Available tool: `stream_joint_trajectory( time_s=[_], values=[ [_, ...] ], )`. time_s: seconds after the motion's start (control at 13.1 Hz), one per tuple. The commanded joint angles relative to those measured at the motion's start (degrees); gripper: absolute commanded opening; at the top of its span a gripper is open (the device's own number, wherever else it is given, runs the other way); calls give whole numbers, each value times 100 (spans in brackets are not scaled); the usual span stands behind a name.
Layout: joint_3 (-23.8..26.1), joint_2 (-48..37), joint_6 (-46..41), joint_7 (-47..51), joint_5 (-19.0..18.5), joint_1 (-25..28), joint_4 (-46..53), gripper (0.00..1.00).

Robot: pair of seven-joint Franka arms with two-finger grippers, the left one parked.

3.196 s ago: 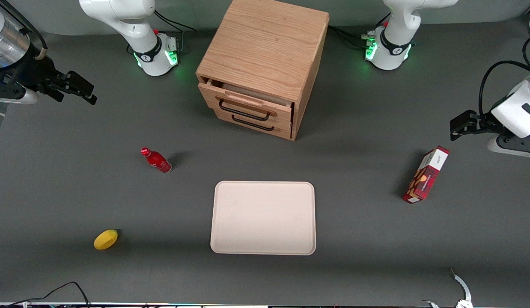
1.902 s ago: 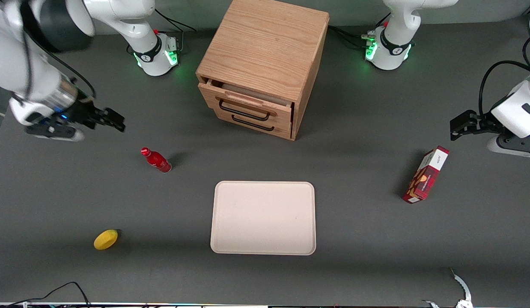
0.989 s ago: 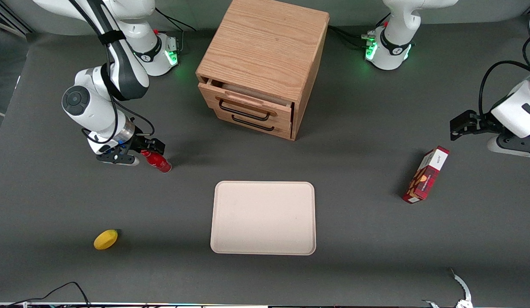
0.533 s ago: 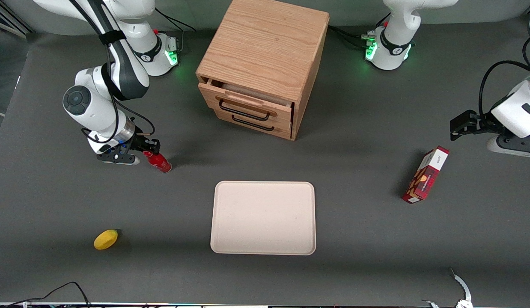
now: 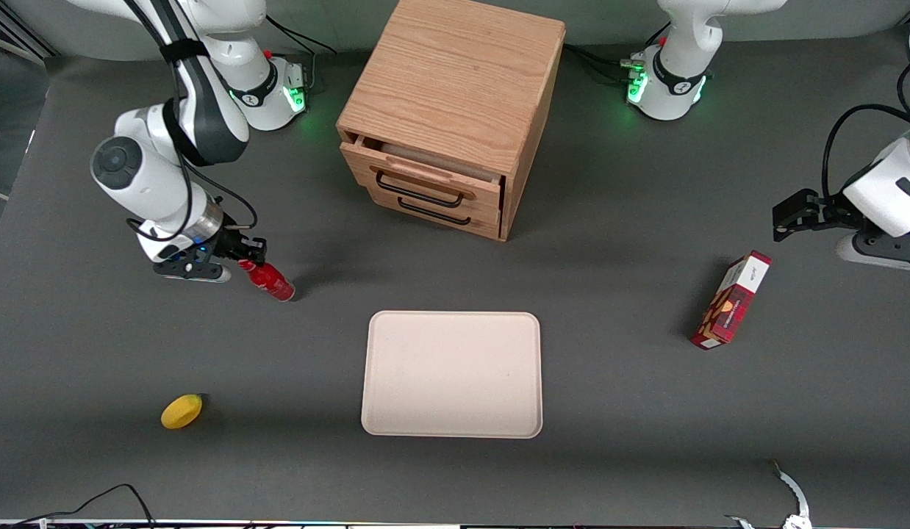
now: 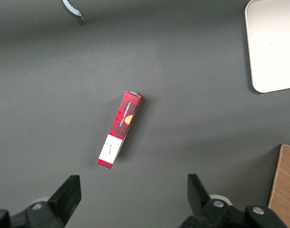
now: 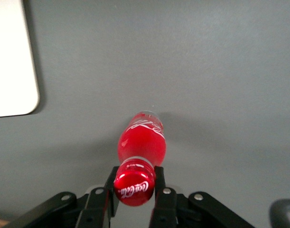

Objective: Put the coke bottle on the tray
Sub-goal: 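Close the right gripper on the bottle's cap end, then lift the bottle and carry it with the right gripper to the tray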

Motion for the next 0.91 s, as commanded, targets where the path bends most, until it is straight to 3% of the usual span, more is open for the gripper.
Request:
stream_joint_trajectory(
  time_s=[0.0, 0.3, 0.46, 0.68, 0.84],
  values=[
    [-2, -75, -1507, 2, -88, 12, 1483, 0],
    [225, 591, -2870, 98, -96, 99, 3671, 0],
    [489, 1467, -3574, 849, -123, 230, 5085, 0],
    [1471, 2847, -3429, 2563, -937, 433, 6188, 0],
    [1781, 3543, -2658, 3242, -1640, 530, 6279, 0]
  ],
)
